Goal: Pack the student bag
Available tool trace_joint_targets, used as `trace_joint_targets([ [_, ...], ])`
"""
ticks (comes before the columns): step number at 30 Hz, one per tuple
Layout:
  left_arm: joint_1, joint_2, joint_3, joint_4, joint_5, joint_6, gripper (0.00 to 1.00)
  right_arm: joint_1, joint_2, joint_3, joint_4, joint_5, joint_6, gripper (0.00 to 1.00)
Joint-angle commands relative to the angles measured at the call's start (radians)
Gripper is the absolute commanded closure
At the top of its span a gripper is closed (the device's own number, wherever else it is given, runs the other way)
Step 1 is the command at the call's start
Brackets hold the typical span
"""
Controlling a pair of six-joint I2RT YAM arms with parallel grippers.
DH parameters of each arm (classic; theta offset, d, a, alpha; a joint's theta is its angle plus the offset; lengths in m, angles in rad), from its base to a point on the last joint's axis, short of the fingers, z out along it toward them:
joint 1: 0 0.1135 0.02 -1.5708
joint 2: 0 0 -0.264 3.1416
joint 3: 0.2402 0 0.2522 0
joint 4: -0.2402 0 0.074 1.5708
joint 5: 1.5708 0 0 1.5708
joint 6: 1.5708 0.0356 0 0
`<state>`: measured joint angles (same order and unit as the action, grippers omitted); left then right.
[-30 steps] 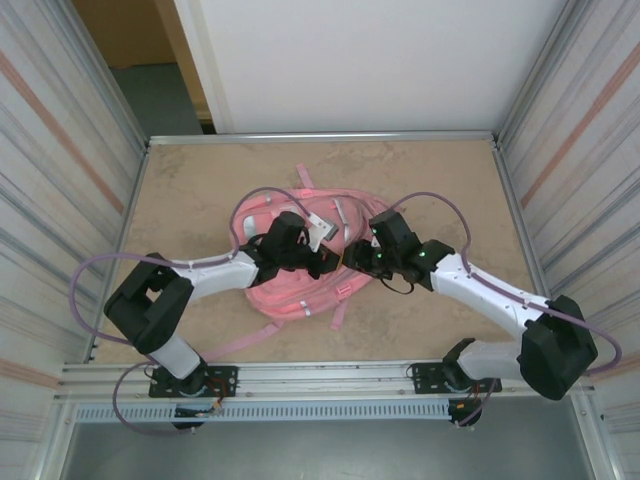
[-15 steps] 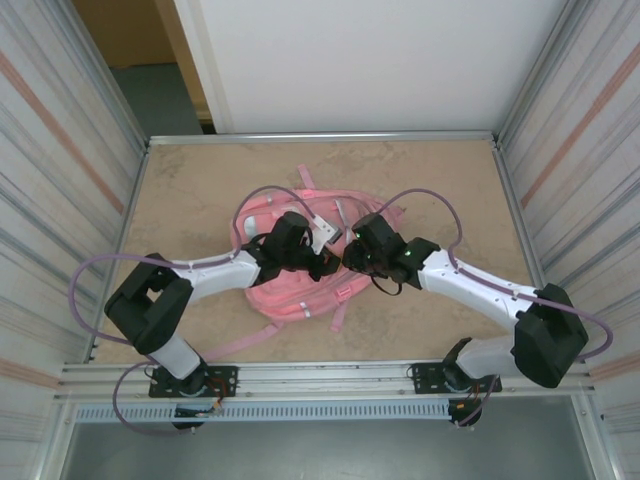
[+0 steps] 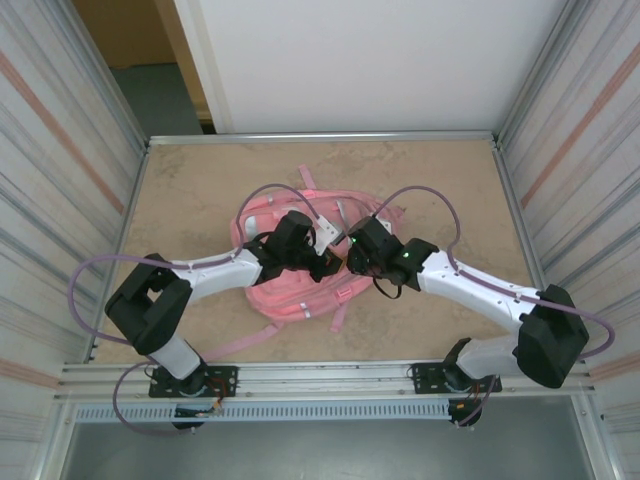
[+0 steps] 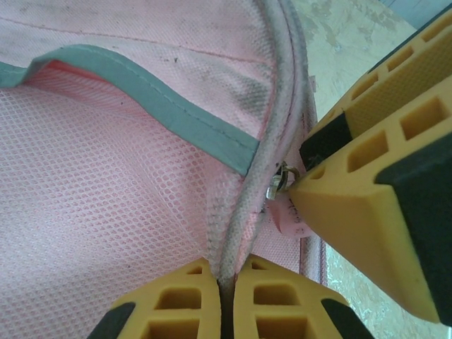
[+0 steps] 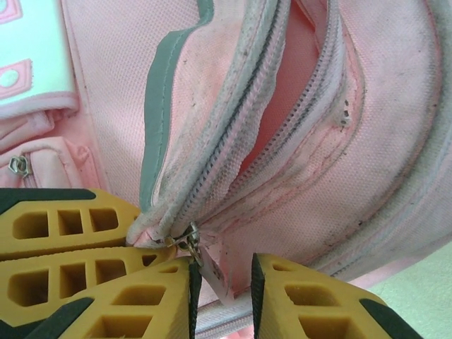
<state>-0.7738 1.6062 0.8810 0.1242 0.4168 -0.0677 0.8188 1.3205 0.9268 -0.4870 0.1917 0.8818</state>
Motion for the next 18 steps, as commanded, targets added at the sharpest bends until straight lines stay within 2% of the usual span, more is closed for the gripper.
trace_joint_targets([
  [1, -0.017, -0.017, 0.005, 0.000, 0.030, 0.026, 1.00, -0.017, 0.051, 0.002, 0.038, -0.048, -0.011, 0.73],
  [5, -0.018, -0.021, 0.016, -0.023, 0.045, 0.032, 1.00, -0.011, 0.090, 0.009, 0.048, -0.070, 0.003, 0.74],
  [11, -0.019, -0.040, 0.019, -0.037, 0.034, 0.072, 1.00, -0.012, 0.099, 0.022, -0.023, -0.016, -0.018, 0.93],
  [13, -0.019, -0.050, 0.022, -0.073, 0.021, 0.149, 1.00, -0.020, 0.086, 0.030, -0.045, -0.015, -0.078, 0.97],
  [15, -0.019, -0.052, 0.027, -0.124, 0.014, 0.278, 1.00, -0.044, 0.071, 0.032, -0.050, -0.065, -0.192, 0.97],
  [18, -0.025, -0.034, 0.077, -0.218, -0.042, 0.473, 1.00, -0.180, 0.080, 0.034, -0.098, -0.266, -0.328, 1.00],
])
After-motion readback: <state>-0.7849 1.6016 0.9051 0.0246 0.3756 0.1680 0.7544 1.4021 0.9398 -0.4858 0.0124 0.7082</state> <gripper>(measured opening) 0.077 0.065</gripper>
